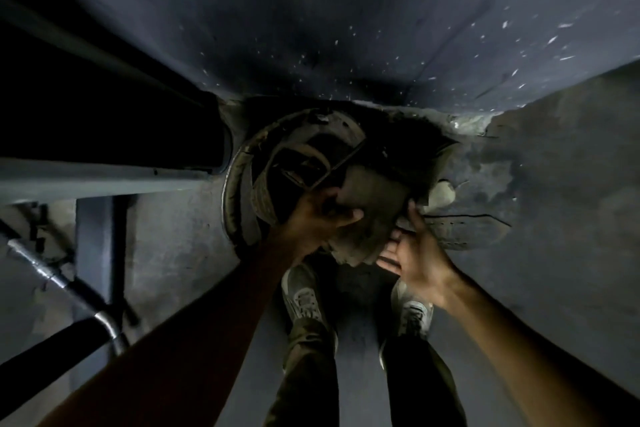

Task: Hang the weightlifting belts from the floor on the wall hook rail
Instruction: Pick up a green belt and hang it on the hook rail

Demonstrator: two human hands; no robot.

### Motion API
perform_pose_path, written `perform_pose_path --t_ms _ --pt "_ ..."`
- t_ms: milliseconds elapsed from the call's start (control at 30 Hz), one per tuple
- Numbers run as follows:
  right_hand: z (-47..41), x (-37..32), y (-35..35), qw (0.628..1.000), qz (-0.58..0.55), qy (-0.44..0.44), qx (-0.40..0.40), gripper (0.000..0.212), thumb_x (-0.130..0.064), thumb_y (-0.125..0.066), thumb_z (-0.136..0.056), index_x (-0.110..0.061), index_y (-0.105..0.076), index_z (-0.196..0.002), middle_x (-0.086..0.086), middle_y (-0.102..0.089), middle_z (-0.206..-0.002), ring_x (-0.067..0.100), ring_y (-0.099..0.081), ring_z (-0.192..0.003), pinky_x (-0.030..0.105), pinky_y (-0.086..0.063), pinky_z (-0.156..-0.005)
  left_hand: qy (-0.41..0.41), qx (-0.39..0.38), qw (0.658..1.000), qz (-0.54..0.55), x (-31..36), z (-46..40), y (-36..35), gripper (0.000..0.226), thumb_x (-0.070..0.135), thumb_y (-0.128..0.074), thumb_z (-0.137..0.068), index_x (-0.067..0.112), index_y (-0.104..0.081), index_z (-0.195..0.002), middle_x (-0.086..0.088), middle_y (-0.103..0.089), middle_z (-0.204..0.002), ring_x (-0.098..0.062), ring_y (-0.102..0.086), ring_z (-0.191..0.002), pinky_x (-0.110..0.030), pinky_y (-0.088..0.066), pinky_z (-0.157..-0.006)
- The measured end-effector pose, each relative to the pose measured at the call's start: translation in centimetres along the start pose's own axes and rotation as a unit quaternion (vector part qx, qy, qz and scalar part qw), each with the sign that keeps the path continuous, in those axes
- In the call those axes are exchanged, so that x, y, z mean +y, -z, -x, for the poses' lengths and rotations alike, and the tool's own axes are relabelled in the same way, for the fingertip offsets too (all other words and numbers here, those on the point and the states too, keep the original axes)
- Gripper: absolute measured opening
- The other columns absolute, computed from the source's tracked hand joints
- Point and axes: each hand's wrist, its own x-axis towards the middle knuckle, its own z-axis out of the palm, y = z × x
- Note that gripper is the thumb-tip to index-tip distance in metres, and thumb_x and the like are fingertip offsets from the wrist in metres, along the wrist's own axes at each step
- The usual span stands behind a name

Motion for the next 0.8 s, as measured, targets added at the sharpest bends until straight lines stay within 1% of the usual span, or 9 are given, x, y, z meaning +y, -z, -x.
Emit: perform_pose_path --t_ms 100,200,267,367,467,567,633,700,800 --pt "3.2 -3.0 -1.8 0.999 -0.015 0.033 0.017 0.051 -0.068 -0.034 -0.101 -0.043 -0.072 -0.124 -0.004 -0.070 -0.136 0.016 -0.067 -0.124 0.042 -0.048 -0.103 0.001 -0.050 0.999 -0.019 1.9 5.2 -0.9 0.026 -0.018 -0.062 -0.089 0.003 -0.063 -0.104 -0.008 -0.070 -0.096 -0.016 -0.071 -0.087 -0.023 -0.062 -0.073" --pt "8.7 -7.1 -4.7 0.996 0.007 0.090 0.007 0.067 -0.071 -0.048 -0.089 -0.025 -0.068 -0.133 0.003 -0.072 -0.134 0.017 -0.072 -0.116 0.030 -0.060 -0.081 0.028 -0.039 0.999 -0.002 5.4 10.6 -1.3 0.033 -0.020 -0.054 -0.091 -0.007 -0.063 -0.120 -0.026 -0.067 -0.119 -0.035 -0.065 -0.111 -0.031 -0.059 -0.089" --pt "13.6 -9.7 -6.4 0.990 0.067 0.122 -0.019 0.078 -0.066 -0.052 -0.083 -0.018 -0.057 -0.144 0.007 -0.065 -0.143 0.019 -0.068 -0.122 0.031 -0.056 -0.094 0.039 -0.026 0.999 0.024 7.9 14.1 -1.7 0.032 -0.010 -0.053 -0.092 -0.012 -0.062 -0.123 -0.034 -0.062 -0.131 -0.037 -0.063 -0.114 -0.039 -0.053 -0.099" --pt "22.7 -12.7 -8.4 0.944 0.229 0.231 -0.056 0.071 -0.066 -0.064 -0.086 -0.026 -0.057 -0.144 -0.005 -0.060 -0.148 0.012 -0.055 -0.139 0.033 -0.043 -0.114 0.057 -0.027 0.986 0.154 12.4 19.9 -2.8 0.049 0.013 -0.058 -0.077 -0.007 -0.066 -0.122 -0.016 -0.077 -0.106 -0.025 -0.074 -0.092 -0.035 -0.060 -0.084" --pt "32.3 -15.3 -9.9 0.817 0.443 0.363 -0.065 0.071 -0.082 -0.063 -0.077 -0.036 -0.061 -0.131 -0.014 -0.056 -0.146 0.004 -0.049 -0.138 0.029 -0.041 -0.113 0.002 -0.066 0.957 0.282 17.7 25.8 -4.1 0.058 0.037 -0.066 -0.079 0.013 -0.069 -0.131 -0.011 -0.077 -0.117 -0.027 -0.074 -0.104 -0.037 -0.057 -0.092" --pt "40.1 -17.5 -10.6 0.556 0.652 0.513 -0.046 0.049 -0.071 -0.063 -0.087 -0.030 -0.064 -0.112 0.000 -0.053 -0.139 0.023 -0.041 -0.141 0.043 -0.038 -0.115 -0.054 -0.065 0.960 0.267 23.2 31.8 -6.0 0.060 0.064 -0.050 -0.096 0.025 -0.063 -0.139 -0.007 -0.064 -0.143 -0.025 -0.064 -0.128 -0.040 -0.052 -0.105" --pt "45.1 -18.8 -11.1 0.442 0.713 0.544 -0.003 0.056 -0.060 -0.069 -0.085 -0.018 -0.070 -0.123 0.014 -0.056 -0.139 0.038 -0.039 -0.144 0.054 -0.036 -0.118 -0.097 -0.063 0.963 0.243 26.2 35.7 -7.7 0.057 0.053 -0.057 -0.096 0.013 -0.065 -0.136 -0.012 -0.068 -0.137 -0.025 -0.068 -0.122 -0.039 -0.056 -0.100" --pt "49.7 -20.0 -11.7 0.367 0.709 0.601 0.036 0.052 -0.050 -0.071 -0.078 -0.015 -0.074 -0.117 0.017 -0.063 -0.125 0.043 -0.043 -0.139 0.063 -0.033 -0.118 -0.156 -0.046 0.964 0.211 28.8 39.5 -9.6 0.047 0.030 -0.073 -0.090 -0.005 -0.067 -0.122 -0.020 -0.075 -0.116 -0.027 -0.075 -0.102 -0.040 -0.059 -0.094" --pt "57.3 -21.5 -13.5 0.321 0.671 0.662 0.096 0.028 -0.037 -0.066 -0.072 -0.027 -0.079 -0.095 0.012 -0.066 -0.123 0.035 -0.041 -0.139 0.057 -0.018 -0.123 -0.257 0.011 0.952 0.163 31.4 44.9 -12.3 0.038 0.004 -0.078 -0.082 -0.008 -0.060 -0.113 -0.027 -0.072 -0.106 -0.029 -0.074 -0.093 -0.044 -0.054 -0.099"
